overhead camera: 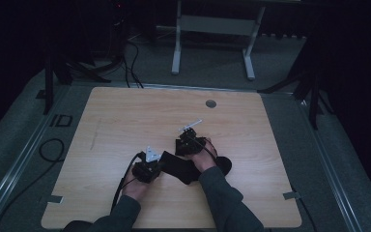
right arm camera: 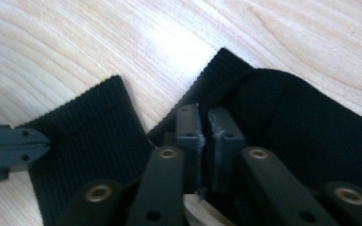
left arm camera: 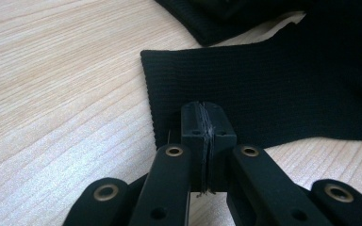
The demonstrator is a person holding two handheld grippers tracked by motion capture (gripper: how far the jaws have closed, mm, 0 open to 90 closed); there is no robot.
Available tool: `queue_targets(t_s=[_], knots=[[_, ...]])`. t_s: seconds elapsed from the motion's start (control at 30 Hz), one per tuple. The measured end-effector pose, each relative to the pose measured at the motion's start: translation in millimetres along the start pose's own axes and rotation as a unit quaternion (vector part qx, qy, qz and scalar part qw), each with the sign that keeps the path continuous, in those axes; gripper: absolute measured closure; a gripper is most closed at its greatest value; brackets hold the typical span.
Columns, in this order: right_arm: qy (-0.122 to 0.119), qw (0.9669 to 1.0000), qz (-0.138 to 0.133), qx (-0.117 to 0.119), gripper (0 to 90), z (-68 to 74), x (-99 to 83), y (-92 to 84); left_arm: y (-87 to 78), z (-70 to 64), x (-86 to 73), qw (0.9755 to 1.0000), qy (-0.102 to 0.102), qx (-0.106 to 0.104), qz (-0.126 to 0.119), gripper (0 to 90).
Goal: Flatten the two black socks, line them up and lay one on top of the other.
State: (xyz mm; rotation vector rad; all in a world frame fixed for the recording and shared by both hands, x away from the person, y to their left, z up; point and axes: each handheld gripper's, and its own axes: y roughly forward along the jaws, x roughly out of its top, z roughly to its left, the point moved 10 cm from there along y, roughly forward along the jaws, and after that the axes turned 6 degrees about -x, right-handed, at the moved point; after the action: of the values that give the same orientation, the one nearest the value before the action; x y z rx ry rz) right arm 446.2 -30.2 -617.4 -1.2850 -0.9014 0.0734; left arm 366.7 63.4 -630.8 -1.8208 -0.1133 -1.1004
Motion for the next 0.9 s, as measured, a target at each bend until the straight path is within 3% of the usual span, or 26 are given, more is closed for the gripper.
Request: queue_targets(t_s=[0.2,0.43,0.9], knots=[[0.012,0.9997,-0.016,0.012,88.2,-0.9,4.3,-12.6,0.1,0.0,0.1,1.0000,0.000,0.000,0.000,89.1],[0.033,0.9976,-0.051,0.032,88.4,-5.3,13.7,-40.9,0.2,-0.1,0.1,1.0000,0.000,-0.001,-0.001,89.1],[0.056,0.9951,-0.078,0.026,88.3,-29.5,11.3,-75.3,0.1,0.3,0.1,1.0000,0.000,0.000,-0.001,89.1]])
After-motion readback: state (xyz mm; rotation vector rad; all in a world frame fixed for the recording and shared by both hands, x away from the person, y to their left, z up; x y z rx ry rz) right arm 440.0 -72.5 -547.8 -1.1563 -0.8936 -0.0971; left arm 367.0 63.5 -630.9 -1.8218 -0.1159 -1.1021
